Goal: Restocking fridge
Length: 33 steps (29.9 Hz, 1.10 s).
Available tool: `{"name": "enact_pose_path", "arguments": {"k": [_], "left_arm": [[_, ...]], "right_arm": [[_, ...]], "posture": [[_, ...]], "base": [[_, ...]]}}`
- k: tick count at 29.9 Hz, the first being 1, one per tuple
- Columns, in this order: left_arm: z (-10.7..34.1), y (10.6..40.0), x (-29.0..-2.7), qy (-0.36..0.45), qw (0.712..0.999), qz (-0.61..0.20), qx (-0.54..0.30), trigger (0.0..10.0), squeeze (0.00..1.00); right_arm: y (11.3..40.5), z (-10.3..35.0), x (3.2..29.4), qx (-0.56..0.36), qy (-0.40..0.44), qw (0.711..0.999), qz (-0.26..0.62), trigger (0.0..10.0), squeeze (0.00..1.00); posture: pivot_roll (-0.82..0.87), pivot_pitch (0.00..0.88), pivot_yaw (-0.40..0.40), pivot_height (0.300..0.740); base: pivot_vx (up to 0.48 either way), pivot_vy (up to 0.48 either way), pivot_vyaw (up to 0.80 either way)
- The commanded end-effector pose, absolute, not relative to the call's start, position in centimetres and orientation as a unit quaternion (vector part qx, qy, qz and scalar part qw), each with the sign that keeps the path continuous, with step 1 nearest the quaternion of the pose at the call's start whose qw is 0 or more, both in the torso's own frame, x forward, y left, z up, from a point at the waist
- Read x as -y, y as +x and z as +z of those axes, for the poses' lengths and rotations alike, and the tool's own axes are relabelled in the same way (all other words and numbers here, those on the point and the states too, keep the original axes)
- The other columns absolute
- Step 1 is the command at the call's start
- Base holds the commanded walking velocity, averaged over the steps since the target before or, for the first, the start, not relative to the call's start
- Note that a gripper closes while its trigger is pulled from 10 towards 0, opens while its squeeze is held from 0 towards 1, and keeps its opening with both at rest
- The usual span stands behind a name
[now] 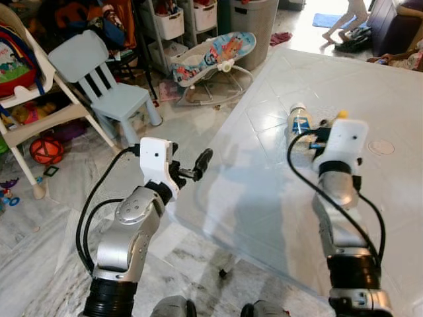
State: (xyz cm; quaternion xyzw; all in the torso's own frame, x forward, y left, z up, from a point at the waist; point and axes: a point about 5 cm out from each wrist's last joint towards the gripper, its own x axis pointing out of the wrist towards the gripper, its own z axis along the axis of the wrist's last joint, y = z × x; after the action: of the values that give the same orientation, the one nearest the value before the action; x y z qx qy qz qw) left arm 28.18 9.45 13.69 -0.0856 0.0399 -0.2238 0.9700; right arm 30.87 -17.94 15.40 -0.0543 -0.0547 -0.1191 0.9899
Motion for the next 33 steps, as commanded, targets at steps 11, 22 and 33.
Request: {"name": "enact_pose_path", "arguments": {"k": [11,22,33], "left_arm": [[14.0,29.1,-10.0,-0.082,0.977,-0.197,-0.027,10.0,0.00],[13.4,29.1,-10.9,-0.075,0.982,-0.173,-0.027,10.0,0.00],[13.3,28.8,-13.3,-0.055,0.990,-0.128,-0.024,10.0,0.00]], "right_arm": [[31.4,17.2,15.2,0.080,-0.010,0.996,-0.034,10.0,0.00],[31.2,16.8,15.6,0.073,-0.035,0.997,-0.011,10.0,0.00],[32.2,16.8,15.5,0.075,-0.039,0.996,0.008,10.0,0.00]], "posture": [[0.00,0.000,0.025,0.740],[0.01,0.000,0.008,0.740],[0.07,0.000,-0.018,0.740]], "base": [[-0.315,0.000,0.00],[-0.331,0.000,0.05],[-0.318,0.000,0.80]]}}
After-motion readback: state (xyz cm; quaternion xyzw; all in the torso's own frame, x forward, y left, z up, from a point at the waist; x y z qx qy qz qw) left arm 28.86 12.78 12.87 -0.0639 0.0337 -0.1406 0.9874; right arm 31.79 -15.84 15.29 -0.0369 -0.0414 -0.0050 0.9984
